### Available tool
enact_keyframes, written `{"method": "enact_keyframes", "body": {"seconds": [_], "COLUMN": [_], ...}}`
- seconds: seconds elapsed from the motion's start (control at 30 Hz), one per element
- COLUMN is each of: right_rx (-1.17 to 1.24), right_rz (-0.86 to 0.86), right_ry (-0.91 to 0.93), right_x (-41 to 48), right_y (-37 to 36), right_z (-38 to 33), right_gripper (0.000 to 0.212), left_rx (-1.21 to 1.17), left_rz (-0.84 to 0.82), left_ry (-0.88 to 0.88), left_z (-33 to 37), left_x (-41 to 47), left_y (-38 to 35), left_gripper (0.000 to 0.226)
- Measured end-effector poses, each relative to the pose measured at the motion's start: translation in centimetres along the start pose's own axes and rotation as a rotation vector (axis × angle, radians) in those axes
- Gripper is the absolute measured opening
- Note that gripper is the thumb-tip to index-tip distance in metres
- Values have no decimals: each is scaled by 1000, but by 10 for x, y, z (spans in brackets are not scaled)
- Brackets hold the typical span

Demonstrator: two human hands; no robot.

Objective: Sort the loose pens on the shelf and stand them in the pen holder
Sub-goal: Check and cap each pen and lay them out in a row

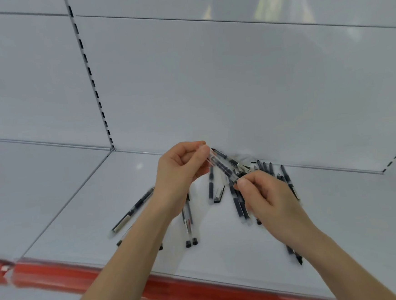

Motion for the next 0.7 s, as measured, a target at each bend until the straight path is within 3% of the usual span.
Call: {"method": "enact_keyframes", "body": {"seconds": [0.13, 0.33, 0.53, 0.7], "right_rx": [33, -91, -450, -666], "right_rz": [-47, -203, -194, -227], "right_ry": [-18, -120, 28, 26], "right_x": [9, 35, 55, 63], "right_y": [-5, -7, -28, -53], "right_z": [0, 15, 32, 30], "right_gripper": [23, 29, 32, 45], "left_rx": [-92, -20, 531, 1003], "left_rz": [26, 136, 227, 249], "left_ry": [62, 81, -72, -192], "left_z": [-2, -1, -5, -13], "left_x": [4, 18, 30, 34], "left_y": [3, 25, 56, 69], "left_gripper": [6, 8, 14, 15]}}
Point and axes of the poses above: each hand's wrist, its own x-axis towards the middle knuckle, its own y-axis out of the back of the hand, z = x × y, the point moved 1 cm from there along x, towards the middle knuckle, and after that the axes turned 7 degrees about z, right-handed, at the moved point
